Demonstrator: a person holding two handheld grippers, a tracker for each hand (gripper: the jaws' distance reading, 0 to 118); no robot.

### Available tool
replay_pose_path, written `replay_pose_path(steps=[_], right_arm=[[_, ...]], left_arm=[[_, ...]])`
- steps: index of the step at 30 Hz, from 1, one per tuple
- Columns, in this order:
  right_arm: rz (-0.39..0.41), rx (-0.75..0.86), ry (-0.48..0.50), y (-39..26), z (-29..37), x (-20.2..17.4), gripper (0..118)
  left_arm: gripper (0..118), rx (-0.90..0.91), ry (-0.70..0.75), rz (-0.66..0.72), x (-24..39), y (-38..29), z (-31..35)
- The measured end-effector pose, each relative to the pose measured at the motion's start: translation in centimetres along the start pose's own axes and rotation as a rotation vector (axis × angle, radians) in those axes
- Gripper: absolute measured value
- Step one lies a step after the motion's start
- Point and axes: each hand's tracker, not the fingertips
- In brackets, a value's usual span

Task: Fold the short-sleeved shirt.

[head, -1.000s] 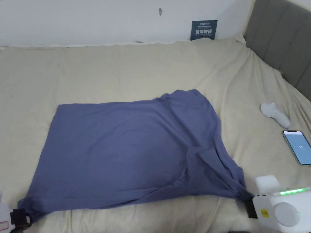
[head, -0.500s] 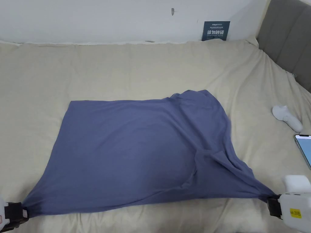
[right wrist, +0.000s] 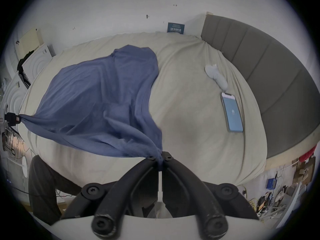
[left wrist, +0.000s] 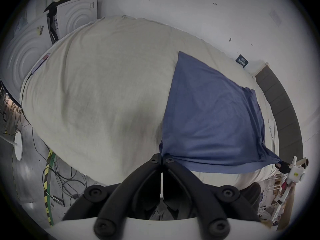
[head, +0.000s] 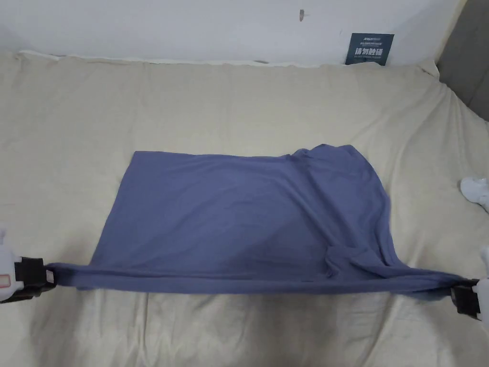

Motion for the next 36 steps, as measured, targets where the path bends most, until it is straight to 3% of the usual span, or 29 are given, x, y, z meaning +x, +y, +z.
replay_pose_path(steps=[19,25,26,27,28,29,30,31,33,34,35,36], right_arm=[[0.058,-0.090,-0.064,14.8,-11.6,-2.8,2],[0.080,-0.141,-0.080,16.4,-14.1,-3.5,2],[0.078,-0.160,-0.086,16.3,-14.5,-3.5,3],[0.071,-0.176,-0.095,16.2,-14.7,-3.4,13],[0.051,-0.176,-0.112,16.0,-14.7,-3.3,59],[0.021,-0.158,-0.125,15.2,-14.3,-2.8,97],[0.012,-0.145,-0.108,14.7,-14.0,-2.3,111],[-0.018,-0.091,-0.096,14.2,-13.0,-1.9,111],[-0.062,-0.062,-0.075,12.7,-11.0,-1.3,110],[-0.073,-0.067,-0.050,11.9,-10.3,-1.2,85],[-0.086,-0.028,-0.016,10.4,-8.9,-1.2,39],[-0.081,-0.027,-0.013,9.4,-8.4,-1.1,0]], left_arm=[[0,-0.043,0.032,0.081,3.0,13.2,-11.5],[0,-0.077,0.087,0.001,4.6,15.0,-13.9],[0,-0.079,0.090,-0.003,4.8,14.9,-14.2],[3,-0.084,0.089,-0.019,5.0,14.9,-14.4],[45,-0.055,0.091,-0.038,5.2,14.7,-14.1],[95,0.015,0.101,-0.079,5.1,14.3,-13.7],[118,0.029,0.097,-0.092,4.9,14.0,-13.4],[111,0.080,0.138,-0.092,4.8,14.0,-13.8],[110,0.023,0.120,-0.098,4.1,13.0,-13.1],[100,-0.002,0.121,-0.102,3.9,12.4,-13.0],[69,0.009,0.114,-0.090,3.5,10.6,-12.5],[16,0.007,0.069,-0.096,1.5,10.5,-12.3]])
